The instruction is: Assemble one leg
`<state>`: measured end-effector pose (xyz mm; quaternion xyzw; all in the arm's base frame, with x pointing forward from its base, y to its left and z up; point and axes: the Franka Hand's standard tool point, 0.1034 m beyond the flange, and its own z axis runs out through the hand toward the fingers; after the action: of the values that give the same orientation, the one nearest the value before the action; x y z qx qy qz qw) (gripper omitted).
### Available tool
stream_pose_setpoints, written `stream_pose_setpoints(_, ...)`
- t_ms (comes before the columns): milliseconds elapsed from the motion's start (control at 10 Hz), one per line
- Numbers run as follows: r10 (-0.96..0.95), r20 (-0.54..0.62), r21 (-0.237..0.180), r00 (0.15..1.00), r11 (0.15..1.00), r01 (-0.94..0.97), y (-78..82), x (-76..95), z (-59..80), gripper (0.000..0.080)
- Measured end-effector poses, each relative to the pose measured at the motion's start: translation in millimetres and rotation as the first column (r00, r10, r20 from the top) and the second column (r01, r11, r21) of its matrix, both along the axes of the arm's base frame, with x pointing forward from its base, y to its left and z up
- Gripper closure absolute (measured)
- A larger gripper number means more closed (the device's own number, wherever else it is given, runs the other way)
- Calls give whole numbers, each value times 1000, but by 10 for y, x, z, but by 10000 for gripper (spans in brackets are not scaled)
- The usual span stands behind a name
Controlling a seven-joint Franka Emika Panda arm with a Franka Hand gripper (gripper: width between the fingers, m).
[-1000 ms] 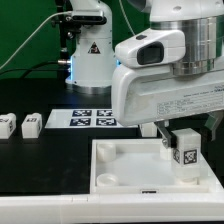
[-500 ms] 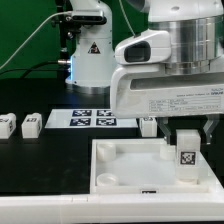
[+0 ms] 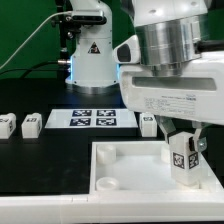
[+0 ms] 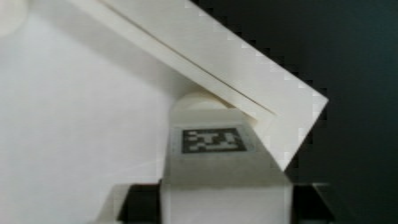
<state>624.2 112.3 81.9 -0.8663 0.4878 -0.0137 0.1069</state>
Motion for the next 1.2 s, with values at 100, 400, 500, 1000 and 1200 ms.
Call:
stream_pose_setpoints(100, -49, -16, 7, 999, 999, 50, 24, -13, 1, 505)
stream_pose_setpoints(400, -390, -74, 80, 918, 915, 396, 14, -2, -8, 505)
stream_pose_setpoints(500, -461, -87, 106, 883, 877, 468, 17, -9, -11, 505)
stream_pose_setpoints(1000, 82, 38, 2, 996, 997, -83, 94, -22, -22, 209)
stream_pose_setpoints(1200, 350, 73, -67, 934, 936, -345, 124, -14, -20, 153)
